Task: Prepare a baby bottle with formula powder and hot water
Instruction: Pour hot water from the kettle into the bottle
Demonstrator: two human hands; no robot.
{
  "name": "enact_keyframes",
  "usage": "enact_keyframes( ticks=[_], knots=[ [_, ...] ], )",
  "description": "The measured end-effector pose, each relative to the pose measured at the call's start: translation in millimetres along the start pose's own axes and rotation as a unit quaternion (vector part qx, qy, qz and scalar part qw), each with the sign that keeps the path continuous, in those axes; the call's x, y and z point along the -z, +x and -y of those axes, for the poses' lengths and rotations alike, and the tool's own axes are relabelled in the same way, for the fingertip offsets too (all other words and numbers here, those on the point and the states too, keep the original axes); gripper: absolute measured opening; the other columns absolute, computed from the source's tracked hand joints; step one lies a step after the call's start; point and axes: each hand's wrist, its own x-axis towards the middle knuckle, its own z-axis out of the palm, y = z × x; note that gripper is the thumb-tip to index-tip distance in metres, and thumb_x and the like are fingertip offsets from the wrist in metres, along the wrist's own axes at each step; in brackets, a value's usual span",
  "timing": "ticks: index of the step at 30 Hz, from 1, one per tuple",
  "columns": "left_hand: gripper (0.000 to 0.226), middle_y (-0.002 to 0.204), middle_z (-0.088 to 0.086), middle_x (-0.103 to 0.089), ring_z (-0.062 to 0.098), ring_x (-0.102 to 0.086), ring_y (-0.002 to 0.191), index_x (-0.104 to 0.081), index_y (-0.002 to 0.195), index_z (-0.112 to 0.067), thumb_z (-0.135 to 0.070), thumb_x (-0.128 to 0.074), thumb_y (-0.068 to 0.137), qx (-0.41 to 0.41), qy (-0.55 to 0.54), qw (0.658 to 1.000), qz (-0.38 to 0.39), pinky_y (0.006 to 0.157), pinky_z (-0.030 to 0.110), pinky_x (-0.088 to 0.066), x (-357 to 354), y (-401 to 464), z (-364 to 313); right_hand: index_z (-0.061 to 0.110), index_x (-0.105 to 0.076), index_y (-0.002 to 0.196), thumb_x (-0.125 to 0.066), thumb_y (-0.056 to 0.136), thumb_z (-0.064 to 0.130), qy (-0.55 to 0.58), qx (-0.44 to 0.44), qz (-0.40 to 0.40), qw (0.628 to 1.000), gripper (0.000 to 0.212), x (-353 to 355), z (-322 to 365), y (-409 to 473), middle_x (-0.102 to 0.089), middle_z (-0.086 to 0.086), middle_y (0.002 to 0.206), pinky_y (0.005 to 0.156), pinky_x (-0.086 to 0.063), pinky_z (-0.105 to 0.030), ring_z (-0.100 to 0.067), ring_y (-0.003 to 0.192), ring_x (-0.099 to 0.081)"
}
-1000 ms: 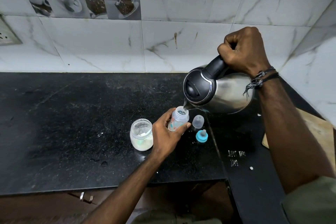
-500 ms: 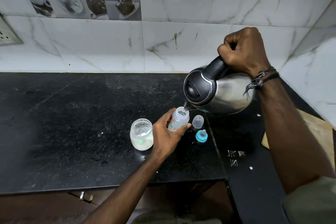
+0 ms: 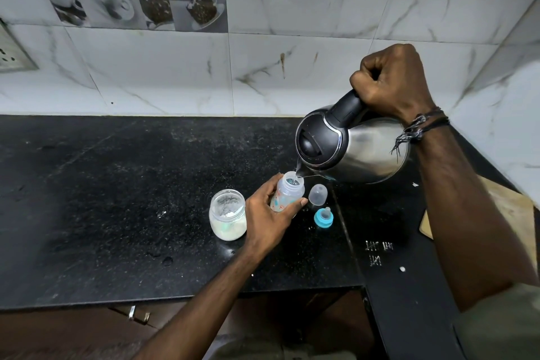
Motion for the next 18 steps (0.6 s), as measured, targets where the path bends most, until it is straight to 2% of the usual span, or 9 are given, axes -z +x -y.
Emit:
enact_keyframes(
  ticks=[6, 12, 18],
  knots=[
    [0.053, 0.115, -0.006, -0.077, 0.014, -0.072, 0.108, -0.071, 0.123, -0.016, -0.026, -0.091, 0.075, -0.004, 0.002, 1.0, 0.005, 0.093, 0.031, -0.058, 0.4, -0.3, -0.3, 0.002, -0.04, 0.047, -0.048, 0.064, 0.026, -0.002, -0.002, 0.0, 1.0, 0.03, 1.6, 1.1, -0.2, -0.028, -0.016, 0.046, 0.048, -0.02, -0.028, -0.022, 0.048, -0.025],
    [0.046, 0.109, -0.01, -0.078, 0.01, -0.072, 0.101, -0.073, 0.118, -0.019, -0.016, -0.092, 0.076, -0.005, -0.007, 1.0, 0.008, 0.088, 0.023, -0.056, -0.8, -1.3, -5.2, 0.003, -0.04, 0.047, -0.048, 0.064, 0.026, 0.0, 0.001, 0.001, 1.0, 0.03, 2.8, 0.4, -0.3, -0.027, -0.016, 0.046, 0.048, -0.02, -0.028, -0.022, 0.048, -0.025],
    [0.045, 0.104, -0.012, -0.077, 0.005, -0.071, 0.096, -0.071, 0.11, -0.035, -0.012, -0.091, 0.076, -0.015, -0.018, 1.0, 0.015, 0.085, 0.021, -0.056, -1.5, -2.8, -11.8, 0.004, -0.038, 0.047, -0.048, 0.064, 0.027, 0.004, 0.001, 0.001, 1.0, 0.03, 3.6, 0.5, -1.6, -0.026, -0.013, 0.046, 0.049, -0.02, -0.028, -0.021, 0.048, -0.024]
  ],
)
